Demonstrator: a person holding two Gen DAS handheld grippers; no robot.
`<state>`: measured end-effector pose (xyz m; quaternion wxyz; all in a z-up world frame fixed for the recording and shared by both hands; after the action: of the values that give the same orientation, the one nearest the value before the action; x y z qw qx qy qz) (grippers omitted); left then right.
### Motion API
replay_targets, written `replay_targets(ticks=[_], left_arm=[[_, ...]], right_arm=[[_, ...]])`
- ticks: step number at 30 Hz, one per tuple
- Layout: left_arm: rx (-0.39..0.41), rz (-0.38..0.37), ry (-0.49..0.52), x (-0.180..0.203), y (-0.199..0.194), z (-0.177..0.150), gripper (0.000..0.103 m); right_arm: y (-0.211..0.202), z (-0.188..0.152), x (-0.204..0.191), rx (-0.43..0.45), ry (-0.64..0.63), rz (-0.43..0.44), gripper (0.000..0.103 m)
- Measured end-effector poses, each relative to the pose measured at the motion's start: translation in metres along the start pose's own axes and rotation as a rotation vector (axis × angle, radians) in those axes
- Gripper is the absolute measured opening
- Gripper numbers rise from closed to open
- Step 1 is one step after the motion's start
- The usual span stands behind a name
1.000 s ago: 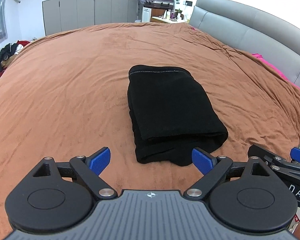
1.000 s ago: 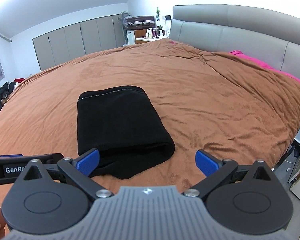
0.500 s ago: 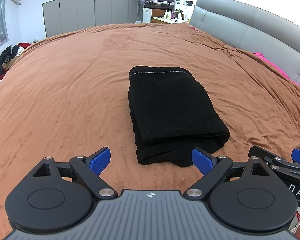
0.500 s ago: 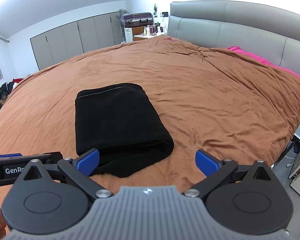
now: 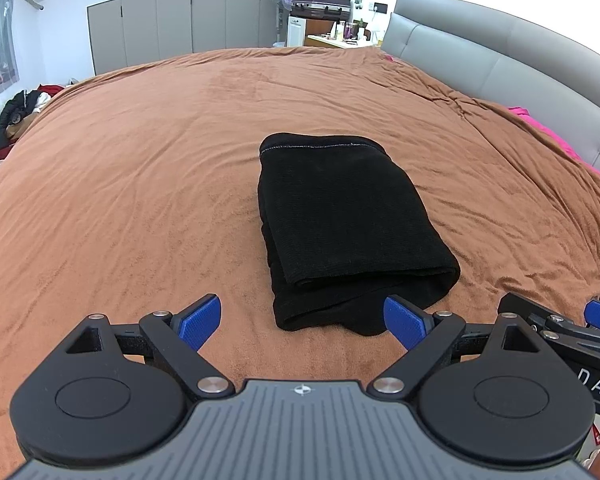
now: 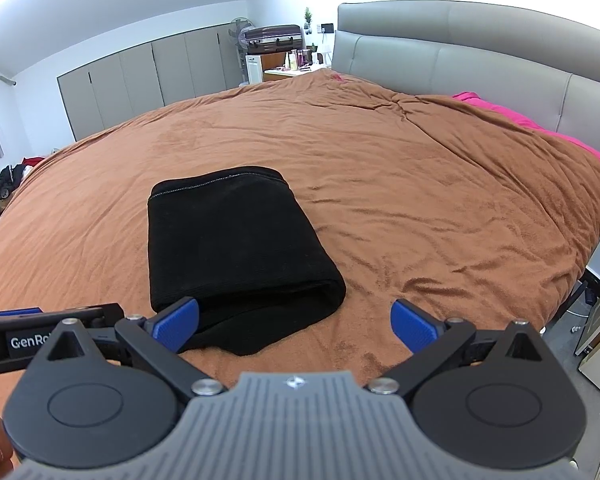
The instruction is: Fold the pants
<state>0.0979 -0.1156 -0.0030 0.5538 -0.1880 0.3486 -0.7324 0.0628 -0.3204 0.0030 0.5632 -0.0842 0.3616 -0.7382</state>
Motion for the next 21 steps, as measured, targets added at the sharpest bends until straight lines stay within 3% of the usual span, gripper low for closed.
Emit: replay_targets(ticks=[21], left_arm=[[0.001, 0.004, -0.004, -0.0016, -0.0002, 0.0007, 0.103]], right_arm=[[-0.005, -0.0049, -0.004, 0.001, 0.005, -0.015, 0.098]])
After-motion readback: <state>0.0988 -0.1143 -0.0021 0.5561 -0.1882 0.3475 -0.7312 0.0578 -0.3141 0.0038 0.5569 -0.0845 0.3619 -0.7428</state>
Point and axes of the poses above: each gripper's, at about its wrist camera, not at the fingertips, and y roughly the way its jaws point, x to its right, z to its top, the point moved 3 cm from there along y, roughly the way its jaws point, and after that the axes turned 13 degrees about y, right-handed, at the moved point
